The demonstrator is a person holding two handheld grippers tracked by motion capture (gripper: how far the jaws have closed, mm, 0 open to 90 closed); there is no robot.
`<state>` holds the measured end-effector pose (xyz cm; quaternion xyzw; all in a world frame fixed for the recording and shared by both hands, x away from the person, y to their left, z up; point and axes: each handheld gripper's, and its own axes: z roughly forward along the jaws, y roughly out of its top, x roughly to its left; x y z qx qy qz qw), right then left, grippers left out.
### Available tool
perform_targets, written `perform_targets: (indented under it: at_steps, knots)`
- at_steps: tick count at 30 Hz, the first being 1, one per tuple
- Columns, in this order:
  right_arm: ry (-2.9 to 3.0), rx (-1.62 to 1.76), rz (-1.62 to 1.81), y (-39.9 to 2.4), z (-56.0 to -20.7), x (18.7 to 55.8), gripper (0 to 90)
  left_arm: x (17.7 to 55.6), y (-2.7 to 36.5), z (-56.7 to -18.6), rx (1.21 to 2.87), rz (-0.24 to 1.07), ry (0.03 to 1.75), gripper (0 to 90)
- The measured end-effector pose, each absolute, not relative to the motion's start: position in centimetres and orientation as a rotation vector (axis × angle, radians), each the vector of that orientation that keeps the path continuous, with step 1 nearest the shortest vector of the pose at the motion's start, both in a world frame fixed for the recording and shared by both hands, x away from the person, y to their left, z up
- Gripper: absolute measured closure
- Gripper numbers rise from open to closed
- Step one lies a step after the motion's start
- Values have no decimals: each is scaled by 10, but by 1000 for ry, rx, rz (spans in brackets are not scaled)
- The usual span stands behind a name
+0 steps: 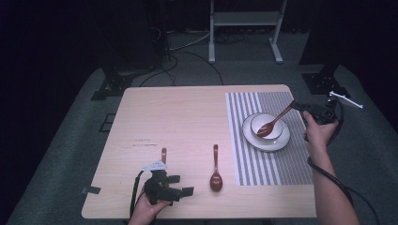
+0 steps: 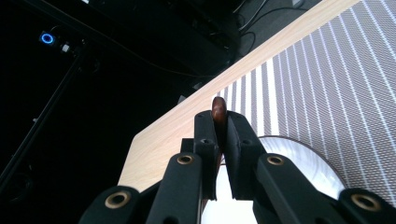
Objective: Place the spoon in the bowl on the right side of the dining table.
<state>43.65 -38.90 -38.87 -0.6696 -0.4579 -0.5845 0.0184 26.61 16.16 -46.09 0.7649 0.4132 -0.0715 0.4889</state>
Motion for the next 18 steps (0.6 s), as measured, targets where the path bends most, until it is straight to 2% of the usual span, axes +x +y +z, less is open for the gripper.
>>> perform_targets:
  at_steps: [18]
  knots:
    - [-1407,-2160,-1811,-399,-395,434,834,266,161,-461,1863,-174,1002,62]
